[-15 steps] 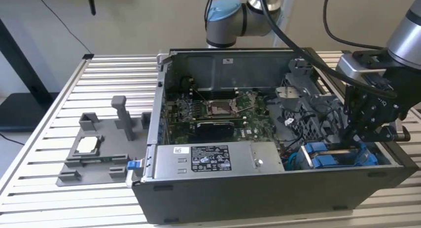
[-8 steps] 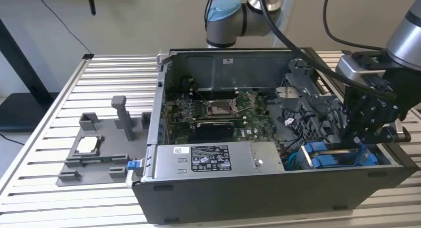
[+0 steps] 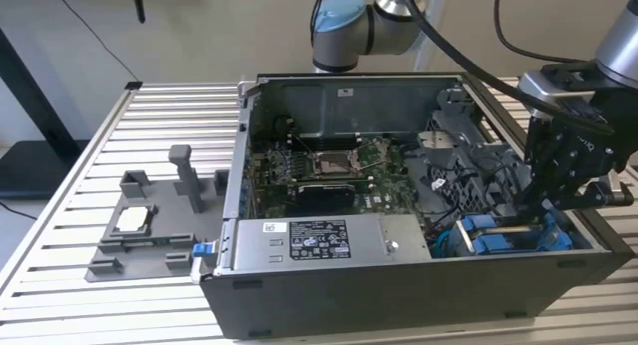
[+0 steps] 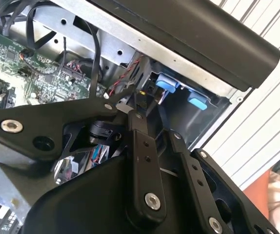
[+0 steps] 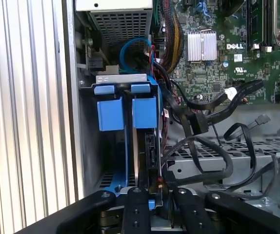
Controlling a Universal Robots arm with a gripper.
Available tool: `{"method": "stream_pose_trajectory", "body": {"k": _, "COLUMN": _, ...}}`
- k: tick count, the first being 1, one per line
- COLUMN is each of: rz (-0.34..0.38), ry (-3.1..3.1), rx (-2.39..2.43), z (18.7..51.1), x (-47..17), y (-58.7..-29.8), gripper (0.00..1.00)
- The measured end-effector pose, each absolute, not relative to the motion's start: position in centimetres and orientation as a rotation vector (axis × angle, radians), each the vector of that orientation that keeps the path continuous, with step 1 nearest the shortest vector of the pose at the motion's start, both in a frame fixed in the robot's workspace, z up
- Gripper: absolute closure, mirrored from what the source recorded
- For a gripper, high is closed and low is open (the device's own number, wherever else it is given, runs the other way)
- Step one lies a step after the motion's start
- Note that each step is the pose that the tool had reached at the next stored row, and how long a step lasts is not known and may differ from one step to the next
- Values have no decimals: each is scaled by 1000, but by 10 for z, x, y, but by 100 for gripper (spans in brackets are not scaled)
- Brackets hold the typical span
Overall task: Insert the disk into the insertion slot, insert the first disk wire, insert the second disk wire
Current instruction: 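Insert the first disk wire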
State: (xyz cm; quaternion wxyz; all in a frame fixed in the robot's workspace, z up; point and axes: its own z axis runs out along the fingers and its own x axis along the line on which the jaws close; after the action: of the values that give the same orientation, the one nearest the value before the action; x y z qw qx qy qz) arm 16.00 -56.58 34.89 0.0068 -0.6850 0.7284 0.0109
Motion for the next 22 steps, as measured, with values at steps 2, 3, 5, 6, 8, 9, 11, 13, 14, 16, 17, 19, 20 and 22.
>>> {"method": "stream_pose_trajectory", "body": {"k": 2, "rz": 34, "ry": 2279, "rx": -2143, "z": 353, "x": 160, "y": -566, "gripper": 73}}
{"method": "stream_pose_trajectory", "body": {"k": 3, "rz": 34, "ry": 2279, "rx": -2143, "z": 355, "x": 160, "y": -566, "gripper": 73}}
{"method": "stream_pose_trajectory", "body": {"k": 5, "rz": 34, "ry": 2279, "rx": -2143, "z": 359, "x": 159, "y": -566, "gripper": 73}}
{"method": "stream_pose_trajectory", "body": {"k": 6, "rz": 34, "ry": 2279, "rx": -2143, "z": 361, "x": 159, "y": -566, "gripper": 73}}
{"method": "stream_pose_trajectory", "body": {"k": 8, "rz": 34, "ry": 2279, "rx": -2143, "z": 365, "x": 159, "y": -566, "gripper": 73}}
{"method": "stream_pose_trajectory", "body": {"k": 9, "rz": 34, "ry": 2279, "rx": -2143, "z": 366, "x": 159, "y": -566, "gripper": 73}}
{"method": "stream_pose_trajectory", "body": {"k": 11, "rz": 34, "ry": 2279, "rx": -2142, "z": 369, "x": 158, "y": -566, "gripper": 73}}
{"method": "stream_pose_trajectory", "body": {"k": 13, "rz": 34, "ry": 2279, "rx": -2142, "z": 371, "x": 157, "y": -566, "gripper": 73}}
{"method": "stream_pose_trajectory", "body": {"k": 14, "rz": 33, "ry": 2278, "rx": -2142, "z": 372, "x": 157, "y": -566, "gripper": 73}}
{"method": "stream_pose_trajectory", "body": {"k": 16, "rz": 32, "ry": 2278, "rx": -2142, "z": 374, "x": 156, "y": -565, "gripper": 73}}
{"method": "stream_pose_trajectory", "body": {"k": 17, "rz": 32, "ry": 2277, "rx": -2141, "z": 374, "x": 155, "y": -565, "gripper": 73}}
{"method": "stream_pose_trajectory", "body": {"k": 19, "rz": 30, "ry": 2277, "rx": -2141, "z": 375, "x": 154, "y": -564, "gripper": 73}}
{"method": "stream_pose_trajectory", "body": {"k": 20, "rz": 29, "ry": 2276, "rx": -2140, "z": 375, "x": 153, "y": -563, "gripper": 73}}
{"method": "stream_pose_trajectory", "body": {"k": 22, "rz": 26, "ry": 2275, "rx": -2139, "z": 376, "x": 151, "y": -562, "gripper": 73}}
